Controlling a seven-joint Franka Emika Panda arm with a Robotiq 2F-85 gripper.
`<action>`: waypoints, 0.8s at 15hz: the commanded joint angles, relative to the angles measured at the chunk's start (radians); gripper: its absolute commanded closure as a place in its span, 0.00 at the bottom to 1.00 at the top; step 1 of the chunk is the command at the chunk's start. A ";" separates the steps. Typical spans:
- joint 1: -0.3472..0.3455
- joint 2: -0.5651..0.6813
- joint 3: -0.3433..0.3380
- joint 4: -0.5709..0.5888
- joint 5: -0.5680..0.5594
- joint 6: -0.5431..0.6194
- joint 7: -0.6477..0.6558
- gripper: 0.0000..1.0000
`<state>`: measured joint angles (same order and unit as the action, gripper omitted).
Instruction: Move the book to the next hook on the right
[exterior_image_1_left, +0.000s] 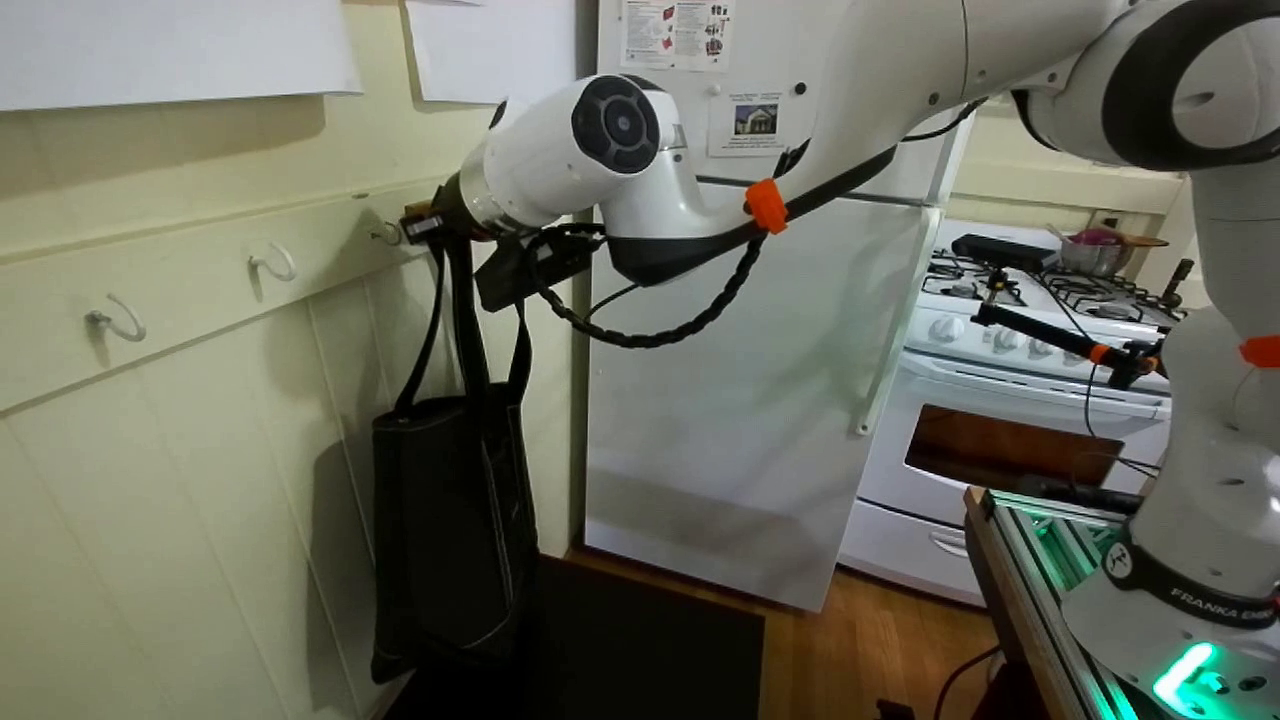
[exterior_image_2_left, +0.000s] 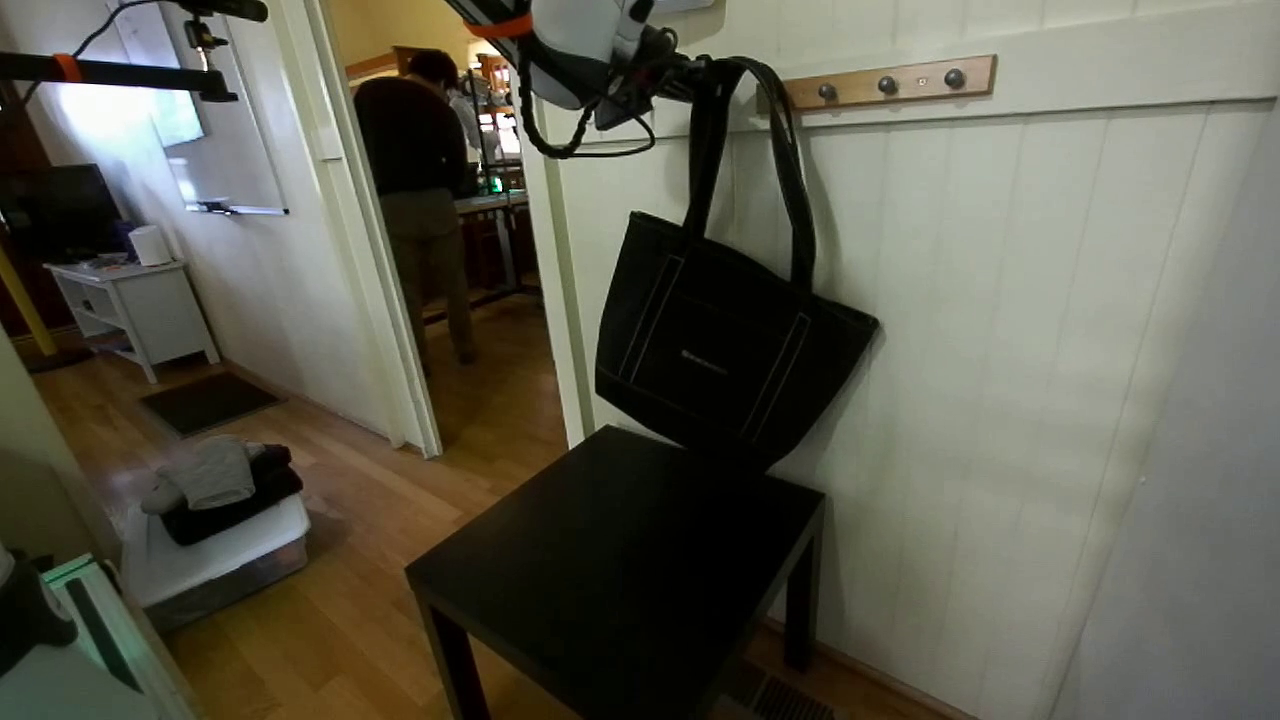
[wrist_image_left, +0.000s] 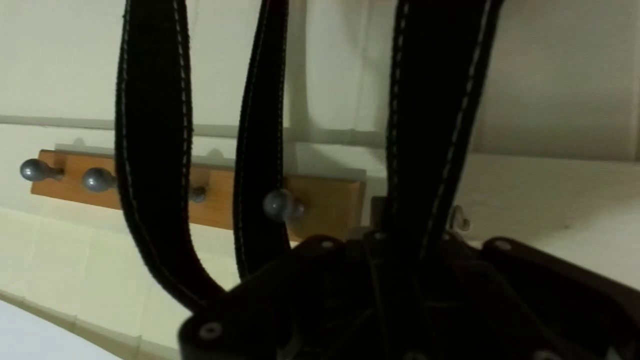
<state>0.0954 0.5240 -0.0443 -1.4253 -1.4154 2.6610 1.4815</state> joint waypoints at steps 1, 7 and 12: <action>-0.037 -0.018 0.021 -0.011 0.052 0.072 -0.119 0.98; -0.080 -0.015 0.038 -0.009 0.145 0.112 -0.262 0.98; -0.157 0.012 0.121 0.005 0.323 0.185 -0.478 0.98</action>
<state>-0.0007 0.5305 0.0121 -1.4302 -1.2031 2.7841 1.1483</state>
